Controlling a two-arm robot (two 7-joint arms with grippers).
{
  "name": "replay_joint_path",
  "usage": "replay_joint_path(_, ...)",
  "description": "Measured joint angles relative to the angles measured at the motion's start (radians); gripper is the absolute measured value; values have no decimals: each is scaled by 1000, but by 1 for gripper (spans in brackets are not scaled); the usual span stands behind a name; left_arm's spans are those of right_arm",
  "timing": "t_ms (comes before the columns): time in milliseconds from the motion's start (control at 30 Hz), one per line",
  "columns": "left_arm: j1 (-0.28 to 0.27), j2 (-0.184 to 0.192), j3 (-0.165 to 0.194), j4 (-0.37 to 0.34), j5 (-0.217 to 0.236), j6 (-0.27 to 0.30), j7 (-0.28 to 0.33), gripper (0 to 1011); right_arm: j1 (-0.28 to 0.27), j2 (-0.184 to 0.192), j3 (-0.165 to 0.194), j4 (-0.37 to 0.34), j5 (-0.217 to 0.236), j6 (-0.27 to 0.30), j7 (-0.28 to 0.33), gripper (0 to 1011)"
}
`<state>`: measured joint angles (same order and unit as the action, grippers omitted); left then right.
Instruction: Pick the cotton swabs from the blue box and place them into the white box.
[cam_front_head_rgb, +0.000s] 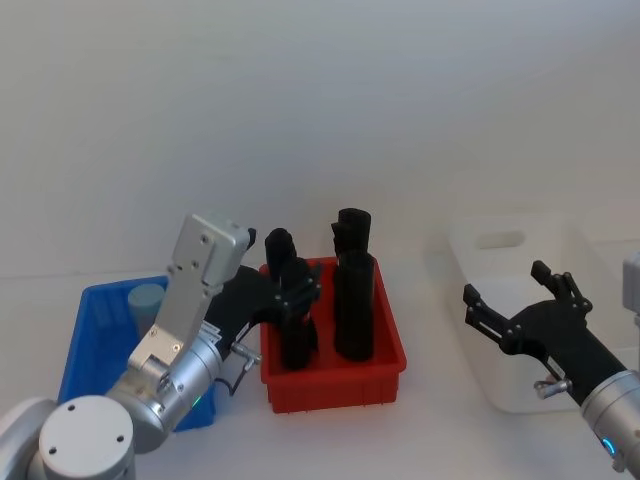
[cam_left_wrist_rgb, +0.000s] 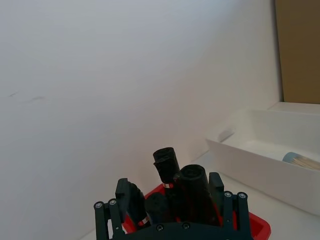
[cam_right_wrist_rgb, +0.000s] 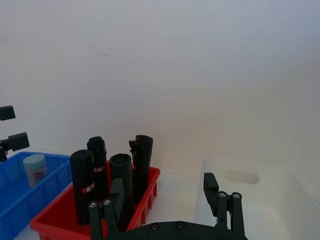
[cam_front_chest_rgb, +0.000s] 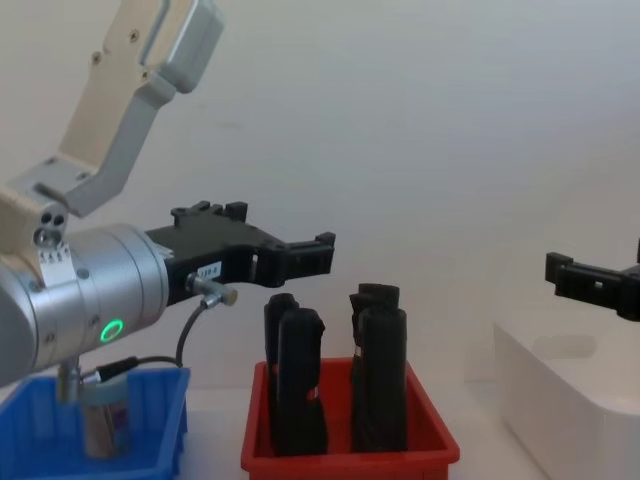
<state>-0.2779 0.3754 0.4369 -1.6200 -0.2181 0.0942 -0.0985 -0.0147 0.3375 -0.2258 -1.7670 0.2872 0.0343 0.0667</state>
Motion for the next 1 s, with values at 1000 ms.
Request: replay_joint_path(1000,41,7,17,-6,18,-81,88,1004,0,0,0,0,0,0,0,1001)
